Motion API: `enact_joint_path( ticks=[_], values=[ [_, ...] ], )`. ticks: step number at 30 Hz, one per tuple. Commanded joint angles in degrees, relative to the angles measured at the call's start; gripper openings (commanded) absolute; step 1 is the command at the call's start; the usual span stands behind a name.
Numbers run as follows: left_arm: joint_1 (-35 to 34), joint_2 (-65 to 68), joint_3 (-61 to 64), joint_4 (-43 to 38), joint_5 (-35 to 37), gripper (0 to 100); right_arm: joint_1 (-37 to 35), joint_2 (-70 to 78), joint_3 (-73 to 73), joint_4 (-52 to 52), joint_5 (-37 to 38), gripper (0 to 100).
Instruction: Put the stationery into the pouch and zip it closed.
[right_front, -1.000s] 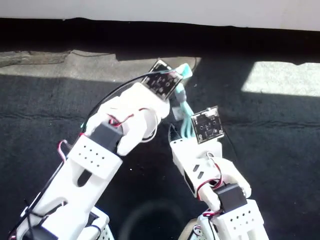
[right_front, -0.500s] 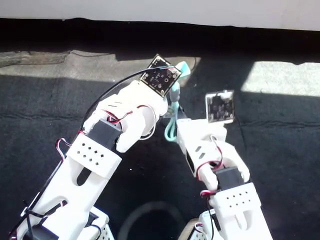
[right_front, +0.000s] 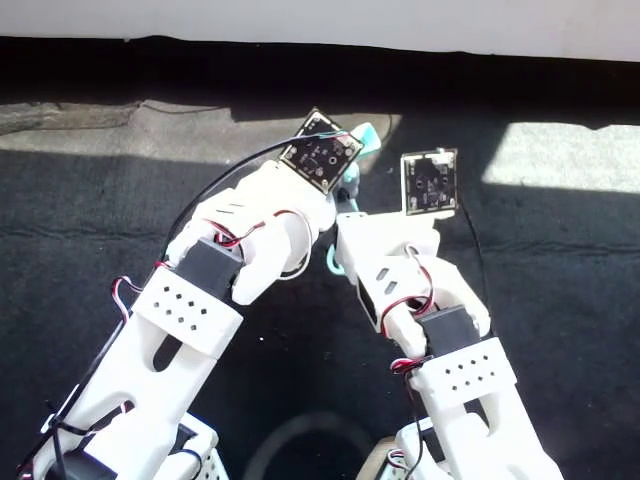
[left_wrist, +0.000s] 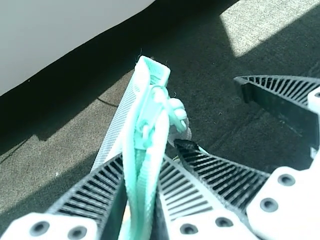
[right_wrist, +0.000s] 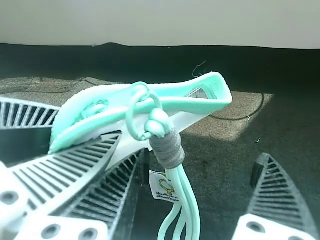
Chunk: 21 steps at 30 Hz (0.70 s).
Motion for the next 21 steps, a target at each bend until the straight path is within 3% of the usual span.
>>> enact_joint_path(
  ticks=[1, 14, 21],
  values=[
    [-2.1, 1.6, 0.0, 1.8, 0.5, 1, -0.5, 0.2, -2.3, -3.8, -0.2, 32.0],
    [-2.2, 1.3, 0.0, 2.2, 0.5, 1, -1.8, 0.2, -0.6, -3.6, -0.1, 32.1],
    [-2.5, 1.2, 0.0, 2.3, 0.5, 1, -4.3, 0.2, 0.7, -3.1, -0.1, 37.2]
  ],
)
